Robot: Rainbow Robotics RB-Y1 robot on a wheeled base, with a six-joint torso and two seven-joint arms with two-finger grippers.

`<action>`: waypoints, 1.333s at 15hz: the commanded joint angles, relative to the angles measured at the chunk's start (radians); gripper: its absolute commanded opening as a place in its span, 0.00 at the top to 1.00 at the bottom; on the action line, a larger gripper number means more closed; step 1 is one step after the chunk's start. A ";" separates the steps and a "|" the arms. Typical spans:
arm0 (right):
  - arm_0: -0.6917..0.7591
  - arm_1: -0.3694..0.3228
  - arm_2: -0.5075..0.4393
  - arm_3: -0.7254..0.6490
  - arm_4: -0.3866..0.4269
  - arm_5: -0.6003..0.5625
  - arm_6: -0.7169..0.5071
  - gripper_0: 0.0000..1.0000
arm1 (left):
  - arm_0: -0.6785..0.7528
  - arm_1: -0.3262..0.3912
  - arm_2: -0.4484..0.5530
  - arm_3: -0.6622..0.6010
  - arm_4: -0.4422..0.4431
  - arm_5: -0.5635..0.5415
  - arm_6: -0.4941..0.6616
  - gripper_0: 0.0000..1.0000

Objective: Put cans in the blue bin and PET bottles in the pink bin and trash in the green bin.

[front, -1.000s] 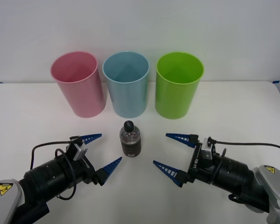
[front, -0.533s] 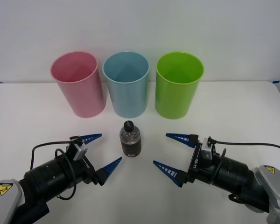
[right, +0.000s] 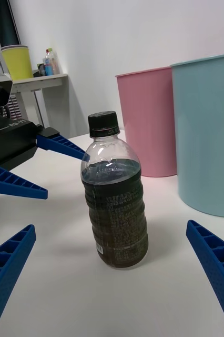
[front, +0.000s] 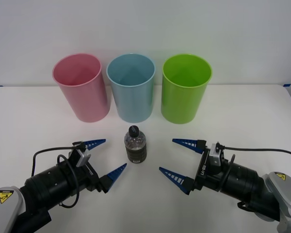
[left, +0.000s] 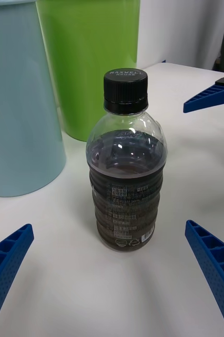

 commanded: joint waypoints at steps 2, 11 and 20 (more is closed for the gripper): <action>0.000 0.000 0.000 0.000 0.000 0.000 0.000 0.00 | 0.000 0.000 0.000 0.000 0.000 0.000 0.000 0.00; 0.000 0.000 0.000 0.000 0.000 0.000 0.000 0.00 | -0.031 0.000 0.072 -0.035 -0.003 -0.051 0.015 0.00; 0.000 0.000 0.000 0.000 0.000 0.000 0.000 0.00 | 0.006 0.077 0.127 -0.035 0.060 -0.066 0.034 0.00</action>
